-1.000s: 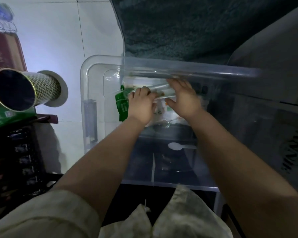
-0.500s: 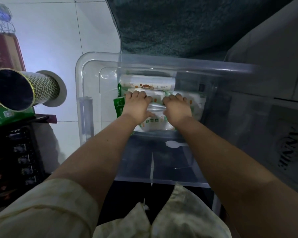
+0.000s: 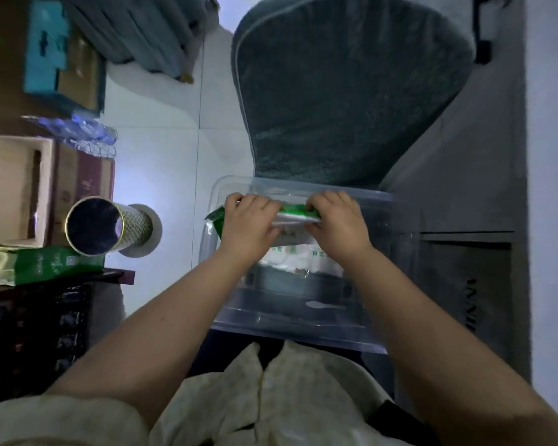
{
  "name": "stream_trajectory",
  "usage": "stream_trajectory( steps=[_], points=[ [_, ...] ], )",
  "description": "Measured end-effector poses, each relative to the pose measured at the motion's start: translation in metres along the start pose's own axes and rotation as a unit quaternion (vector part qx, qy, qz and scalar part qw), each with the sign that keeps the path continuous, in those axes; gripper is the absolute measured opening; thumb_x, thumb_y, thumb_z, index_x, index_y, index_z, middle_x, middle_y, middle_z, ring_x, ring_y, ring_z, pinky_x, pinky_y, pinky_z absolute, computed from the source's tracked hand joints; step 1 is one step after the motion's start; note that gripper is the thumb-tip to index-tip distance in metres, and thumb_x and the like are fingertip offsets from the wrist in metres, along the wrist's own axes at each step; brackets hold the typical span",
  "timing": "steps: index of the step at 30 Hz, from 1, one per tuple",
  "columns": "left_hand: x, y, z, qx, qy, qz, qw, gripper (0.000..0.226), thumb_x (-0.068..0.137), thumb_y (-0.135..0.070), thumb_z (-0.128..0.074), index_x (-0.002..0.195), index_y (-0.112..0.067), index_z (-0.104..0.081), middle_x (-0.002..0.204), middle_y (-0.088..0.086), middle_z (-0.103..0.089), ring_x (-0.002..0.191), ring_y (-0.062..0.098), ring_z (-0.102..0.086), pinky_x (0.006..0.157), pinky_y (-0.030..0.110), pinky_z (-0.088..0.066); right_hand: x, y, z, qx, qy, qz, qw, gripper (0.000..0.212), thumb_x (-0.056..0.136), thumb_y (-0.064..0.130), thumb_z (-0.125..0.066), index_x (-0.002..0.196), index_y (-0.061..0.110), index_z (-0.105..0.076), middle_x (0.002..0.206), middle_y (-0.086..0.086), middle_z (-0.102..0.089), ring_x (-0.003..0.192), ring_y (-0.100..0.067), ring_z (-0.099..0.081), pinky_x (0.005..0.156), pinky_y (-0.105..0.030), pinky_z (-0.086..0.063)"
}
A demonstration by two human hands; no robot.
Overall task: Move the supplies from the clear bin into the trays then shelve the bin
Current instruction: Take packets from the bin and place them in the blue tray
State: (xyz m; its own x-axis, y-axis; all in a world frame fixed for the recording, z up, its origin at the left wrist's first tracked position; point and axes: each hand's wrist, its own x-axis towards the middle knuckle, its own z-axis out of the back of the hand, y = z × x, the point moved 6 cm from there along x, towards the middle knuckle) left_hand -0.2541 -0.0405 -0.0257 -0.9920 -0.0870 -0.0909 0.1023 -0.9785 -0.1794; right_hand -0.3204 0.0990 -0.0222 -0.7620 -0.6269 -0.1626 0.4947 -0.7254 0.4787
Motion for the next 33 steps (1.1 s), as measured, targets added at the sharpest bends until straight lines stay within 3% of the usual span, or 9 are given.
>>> stream_trajectory(
  steps=[6,16,26,33],
  points=[
    [0.016,-0.015,0.07,0.002,-0.013,-0.075,0.997,0.03,0.072,-0.036,-0.073,0.099,-0.029,-0.062,0.097,-0.008,-0.065,0.093,0.02,-0.055,0.081,0.036,-0.021,-0.022,0.033,0.059,-0.072,-0.061,-0.044,0.995,0.033,0.077,0.018,-0.067,0.11,0.018,-0.063,0.101,-0.005,-0.061,0.095,-0.03,-0.051,0.078,-0.041,-0.039],
    [-0.04,-0.056,0.1,-0.012,-0.032,-0.302,0.953,0.028,0.072,-0.028,-0.068,0.099,-0.027,-0.063,0.098,-0.007,-0.065,0.095,0.022,-0.054,0.086,0.039,-0.025,-0.146,0.091,0.058,-0.115,-0.206,-0.276,0.932,0.029,0.077,0.022,-0.067,0.106,0.02,-0.066,0.099,-0.004,-0.061,0.095,-0.031,-0.052,0.076,-0.04,-0.036],
    [-0.152,-0.162,0.103,-0.034,-0.006,-0.519,0.854,0.033,0.064,-0.023,-0.074,0.097,-0.025,-0.066,0.094,-0.004,-0.067,0.088,0.025,-0.058,0.08,0.039,-0.033,-0.329,0.139,0.044,-0.127,-0.328,-0.451,0.82,0.035,0.063,0.008,-0.076,0.097,0.015,-0.071,0.087,-0.006,-0.066,0.079,-0.032,-0.058,0.067,-0.039,-0.043],
    [-0.257,-0.238,0.1,-0.054,-0.008,-0.623,0.78,0.038,0.065,-0.028,-0.077,0.101,-0.028,-0.065,0.096,-0.007,-0.067,0.09,0.022,-0.058,0.078,0.036,-0.023,-0.454,0.172,0.03,-0.133,-0.407,-0.541,0.724,0.034,0.066,0.005,-0.073,0.099,0.013,-0.07,0.094,-0.005,-0.068,0.086,-0.032,-0.057,0.072,-0.043,-0.046]
  ],
)
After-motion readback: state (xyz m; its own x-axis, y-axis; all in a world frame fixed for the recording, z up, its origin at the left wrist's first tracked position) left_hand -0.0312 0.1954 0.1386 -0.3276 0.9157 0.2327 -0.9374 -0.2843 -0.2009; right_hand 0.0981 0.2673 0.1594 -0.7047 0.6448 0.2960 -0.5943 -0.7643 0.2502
